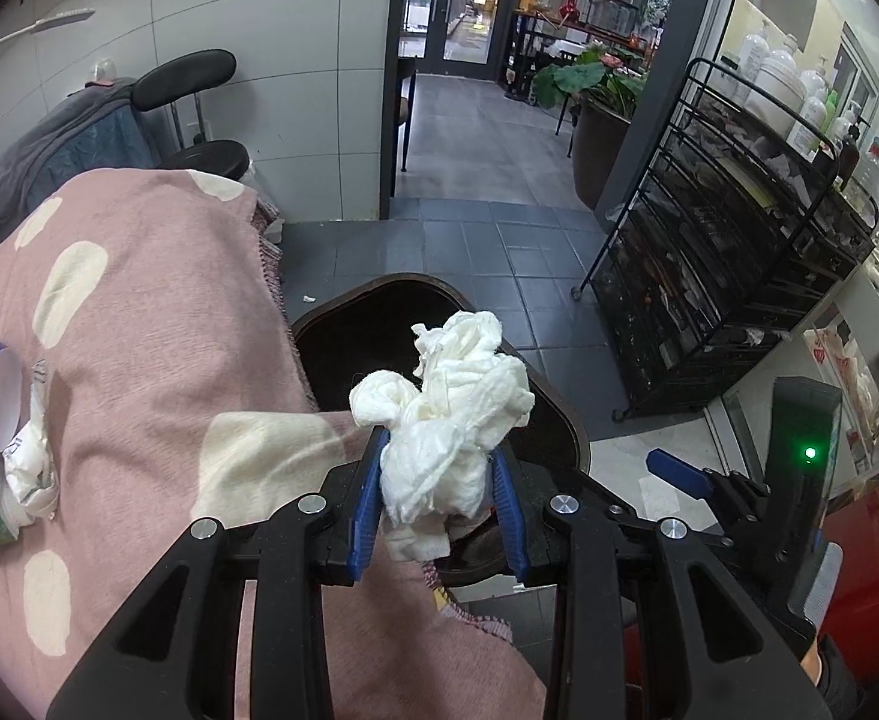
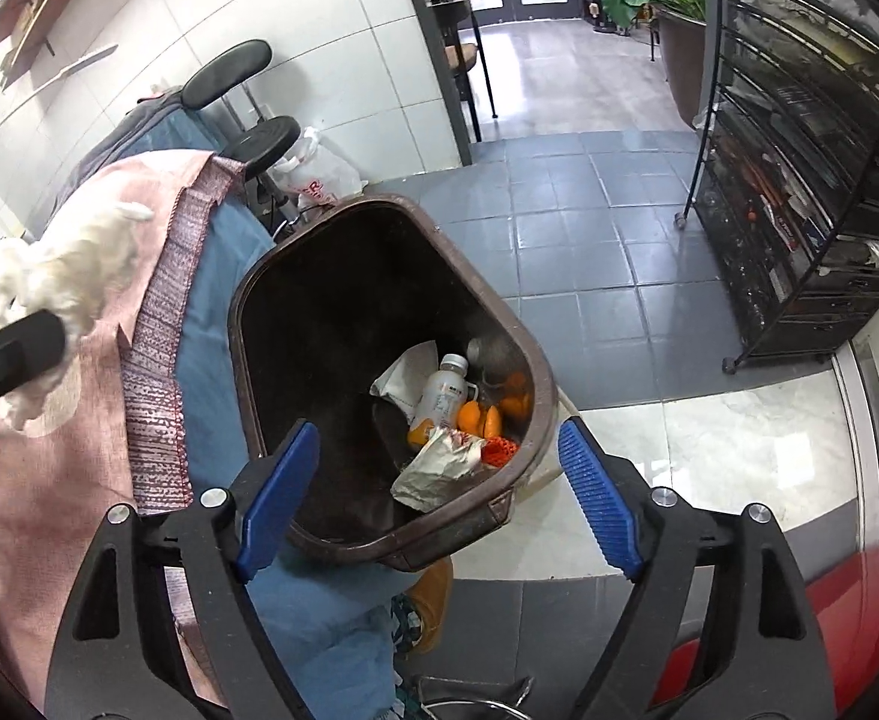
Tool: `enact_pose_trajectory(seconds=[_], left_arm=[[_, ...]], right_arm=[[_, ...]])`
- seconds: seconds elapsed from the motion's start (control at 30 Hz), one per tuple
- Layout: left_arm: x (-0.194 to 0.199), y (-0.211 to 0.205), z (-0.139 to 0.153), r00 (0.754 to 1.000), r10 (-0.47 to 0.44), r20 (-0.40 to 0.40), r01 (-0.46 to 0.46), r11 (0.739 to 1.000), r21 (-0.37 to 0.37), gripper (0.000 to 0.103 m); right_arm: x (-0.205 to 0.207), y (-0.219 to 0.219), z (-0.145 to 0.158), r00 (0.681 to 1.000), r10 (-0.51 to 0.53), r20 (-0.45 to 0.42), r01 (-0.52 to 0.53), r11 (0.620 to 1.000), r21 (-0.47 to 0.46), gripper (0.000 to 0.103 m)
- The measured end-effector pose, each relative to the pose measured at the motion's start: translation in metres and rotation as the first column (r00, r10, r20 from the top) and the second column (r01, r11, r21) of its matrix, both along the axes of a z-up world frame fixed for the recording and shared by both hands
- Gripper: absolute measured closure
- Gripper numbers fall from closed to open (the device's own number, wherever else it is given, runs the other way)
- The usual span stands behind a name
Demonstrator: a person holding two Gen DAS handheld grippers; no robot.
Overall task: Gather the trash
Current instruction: 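Lower the tissue into the bin and open the left gripper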
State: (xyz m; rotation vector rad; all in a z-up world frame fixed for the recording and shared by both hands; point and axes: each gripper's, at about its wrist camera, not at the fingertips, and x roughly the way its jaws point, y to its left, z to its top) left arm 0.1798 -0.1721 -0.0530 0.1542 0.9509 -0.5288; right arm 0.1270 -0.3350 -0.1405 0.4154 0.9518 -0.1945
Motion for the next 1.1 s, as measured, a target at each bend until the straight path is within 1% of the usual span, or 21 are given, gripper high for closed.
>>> enact_pose_trajectory(seconds=[0.13,0.4,0.43,0.53,0.6,0.67,0.77,0.97,1.1], left_arm=[[0.003,-0.008,-0.003,1.0,-0.015,-0.005,0.015,1.0,0.017,0.07],[0.012,-0.024,-0.014,0.998,-0.04,-0.041,0.041,0.998,0.038,0.069],[0.013,-0.025,-0.014,0.998,-0.039,-0.042,0.041,0.998,0.038,0.067],[0.016,-0.025,-0.017,0.999,-0.025,-0.048,0.027,0.999,0.039,0.055],[0.017,-0.023,-0.017,0.999,-0.011,-0.05,0.013,0.999,0.033,0.039],[0.018,-0.022,-0.016,0.999,0.001,-0.045,-0.001,1.0,0.019,0.033],[0.017,-0.023,-0.016,0.999,0.008,-0.035,-0.008,1.0,0.017,0.021],[0.02,-0.019,-0.016,0.999,0.017,-0.051,-0.017,1.0,-0.006,0.017],[0.018,-0.018,-0.012,0.999,0.016,-0.031,-0.016,1.0,-0.014,0.017]], right_arm=[[-0.003,-0.003,0.001,1.0,-0.006,-0.003,0.006,1.0,-0.003,0.021],[-0.004,-0.005,0.0,1.0,-0.011,-0.004,0.011,1.0,0.003,0.02],[-0.005,-0.005,0.0,1.0,-0.012,-0.004,0.012,1.0,0.004,0.02],[-0.007,-0.008,0.0,1.0,-0.015,-0.003,0.015,1.0,0.006,0.02],[-0.007,-0.01,0.0,1.0,-0.019,-0.004,0.019,1.0,0.007,0.02],[-0.007,-0.01,-0.001,1.0,-0.021,-0.007,0.022,1.0,0.008,0.02],[-0.007,-0.01,-0.002,1.0,-0.023,-0.009,0.023,1.0,0.011,0.02],[-0.007,-0.009,-0.002,1.0,-0.024,-0.012,0.024,1.0,0.01,0.02],[-0.008,-0.01,0.002,1.0,-0.028,-0.001,0.028,1.0,0.009,0.02]])
